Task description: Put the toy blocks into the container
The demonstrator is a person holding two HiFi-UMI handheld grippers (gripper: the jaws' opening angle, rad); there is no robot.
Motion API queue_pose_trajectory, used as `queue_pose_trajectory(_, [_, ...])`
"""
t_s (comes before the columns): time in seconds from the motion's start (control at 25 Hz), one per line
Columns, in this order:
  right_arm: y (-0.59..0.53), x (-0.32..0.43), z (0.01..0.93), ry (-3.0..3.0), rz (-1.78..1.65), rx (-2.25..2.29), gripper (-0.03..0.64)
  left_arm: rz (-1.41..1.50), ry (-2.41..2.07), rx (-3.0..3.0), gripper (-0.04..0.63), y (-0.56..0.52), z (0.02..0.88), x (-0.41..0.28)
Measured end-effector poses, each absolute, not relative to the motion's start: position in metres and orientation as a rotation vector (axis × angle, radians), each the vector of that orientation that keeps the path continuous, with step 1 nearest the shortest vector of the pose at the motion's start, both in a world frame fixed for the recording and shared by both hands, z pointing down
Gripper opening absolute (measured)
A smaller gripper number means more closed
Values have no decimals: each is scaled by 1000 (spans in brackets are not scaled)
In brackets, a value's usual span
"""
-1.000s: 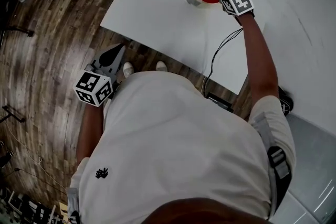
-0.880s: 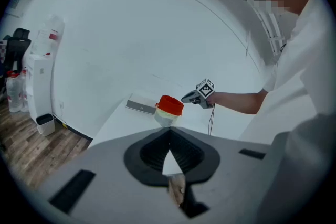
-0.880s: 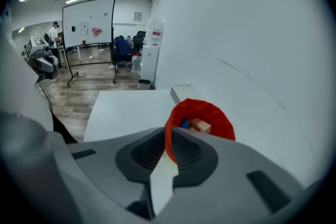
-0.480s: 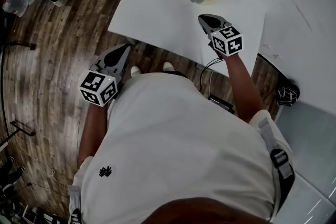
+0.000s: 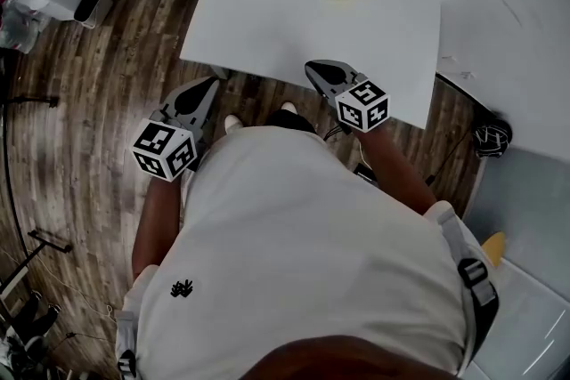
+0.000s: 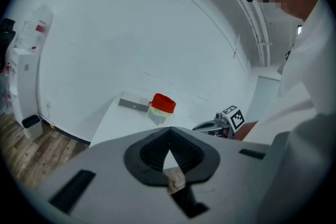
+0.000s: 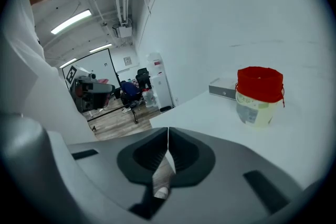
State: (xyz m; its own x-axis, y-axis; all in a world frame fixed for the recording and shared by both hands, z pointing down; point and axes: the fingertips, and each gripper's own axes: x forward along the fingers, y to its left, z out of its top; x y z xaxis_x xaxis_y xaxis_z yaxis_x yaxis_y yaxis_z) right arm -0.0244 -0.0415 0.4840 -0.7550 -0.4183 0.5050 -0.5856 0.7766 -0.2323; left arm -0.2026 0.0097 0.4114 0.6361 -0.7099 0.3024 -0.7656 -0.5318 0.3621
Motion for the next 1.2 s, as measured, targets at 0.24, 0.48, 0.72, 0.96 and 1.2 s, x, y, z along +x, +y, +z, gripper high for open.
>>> queue_pose_trajectory(0.24, [-19,-33,492,-2506,465,706,9,166,-1114,2424,6,11,411,-192])
queue_pose_trajectory(0.48, [-11,-47,487,-2517,428,651,8,166,-1106,2419,6,13,414,-193])
queue_pose_trajectory(0.72, [-10,-60,489,-2518,408,622,6,159,-1119,2411,6,17,416,-201])
queue_pose_trajectory(0.96, [-6,-77,491,-2524,384,561,6,168,-1168,2376,6,25,423,-219])
queue_pose_trajectory(1.2, [-2,-91,491,-2521,358,507,6,174,-1183,2352,6,35,429,-227])
